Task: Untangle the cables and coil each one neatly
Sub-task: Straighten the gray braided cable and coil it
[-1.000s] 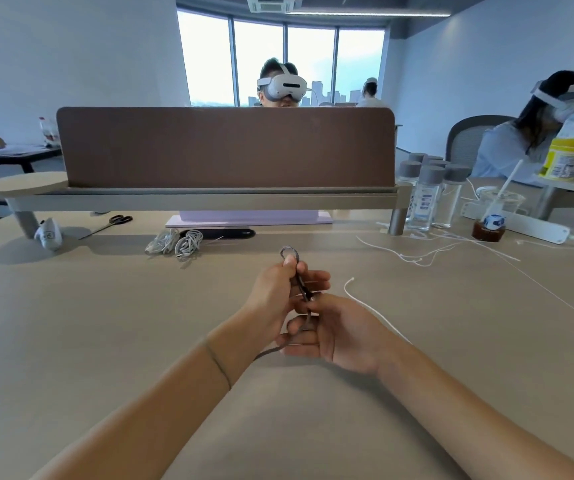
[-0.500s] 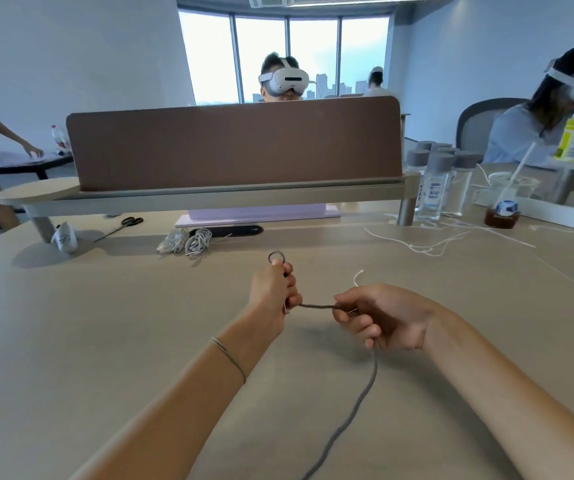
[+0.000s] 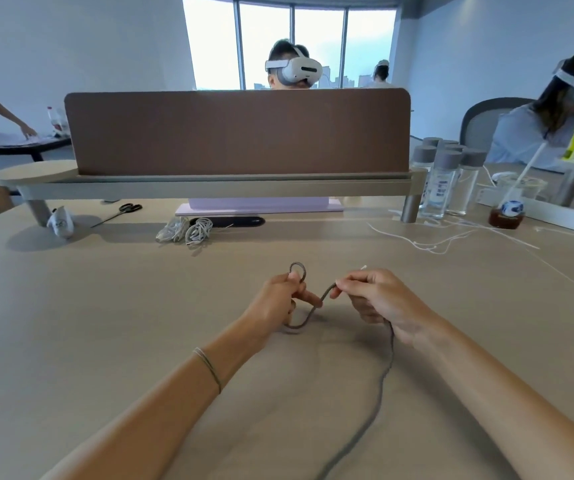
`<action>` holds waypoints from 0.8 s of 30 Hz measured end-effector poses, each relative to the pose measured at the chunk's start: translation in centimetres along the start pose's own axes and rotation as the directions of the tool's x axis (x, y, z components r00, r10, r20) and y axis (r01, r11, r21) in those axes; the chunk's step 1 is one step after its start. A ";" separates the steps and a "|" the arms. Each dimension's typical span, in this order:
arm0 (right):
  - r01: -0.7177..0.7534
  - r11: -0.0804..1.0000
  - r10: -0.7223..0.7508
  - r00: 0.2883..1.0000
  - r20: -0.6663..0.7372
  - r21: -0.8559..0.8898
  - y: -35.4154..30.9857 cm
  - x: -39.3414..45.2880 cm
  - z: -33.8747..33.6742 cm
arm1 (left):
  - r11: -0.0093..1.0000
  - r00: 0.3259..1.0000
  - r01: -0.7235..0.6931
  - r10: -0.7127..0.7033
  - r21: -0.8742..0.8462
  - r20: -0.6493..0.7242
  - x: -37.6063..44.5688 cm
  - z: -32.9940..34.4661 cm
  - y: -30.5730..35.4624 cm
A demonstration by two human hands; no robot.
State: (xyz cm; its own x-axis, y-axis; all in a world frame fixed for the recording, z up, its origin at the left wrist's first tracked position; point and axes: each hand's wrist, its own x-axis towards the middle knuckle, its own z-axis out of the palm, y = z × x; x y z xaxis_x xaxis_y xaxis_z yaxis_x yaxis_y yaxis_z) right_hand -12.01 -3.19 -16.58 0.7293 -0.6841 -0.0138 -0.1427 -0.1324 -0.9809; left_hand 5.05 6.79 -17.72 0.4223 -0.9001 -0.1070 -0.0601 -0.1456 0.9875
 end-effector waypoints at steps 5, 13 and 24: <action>0.103 0.995 -0.102 0.991 -0.090 0.002 0.1 0.3 1.1 | 0.998 0.976 0.007 -0.018 0.055 0.215 -1.0 1.3 0.2; 0.221 0.961 -0.252 0.945 -0.206 -0.165 -0.1 0.1 1.7 | 0.955 0.950 -0.227 0.174 0.193 0.258 -1.3 1.9 0.0; 0.095 0.995 -0.094 0.994 -0.065 0.010 -0.2 -0.2 1.7 | 0.972 0.965 -0.233 0.227 0.028 0.130 -1.0 0.2 0.4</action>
State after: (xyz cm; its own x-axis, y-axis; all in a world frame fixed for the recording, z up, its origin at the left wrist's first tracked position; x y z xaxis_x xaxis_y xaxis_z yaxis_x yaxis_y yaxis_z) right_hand -11.01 -1.78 -16.72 0.6947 -0.7136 0.0908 -0.0664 -0.1893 -0.9797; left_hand 4.43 7.59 -17.26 0.2767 -0.9551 0.1063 -0.1816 0.0566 0.9817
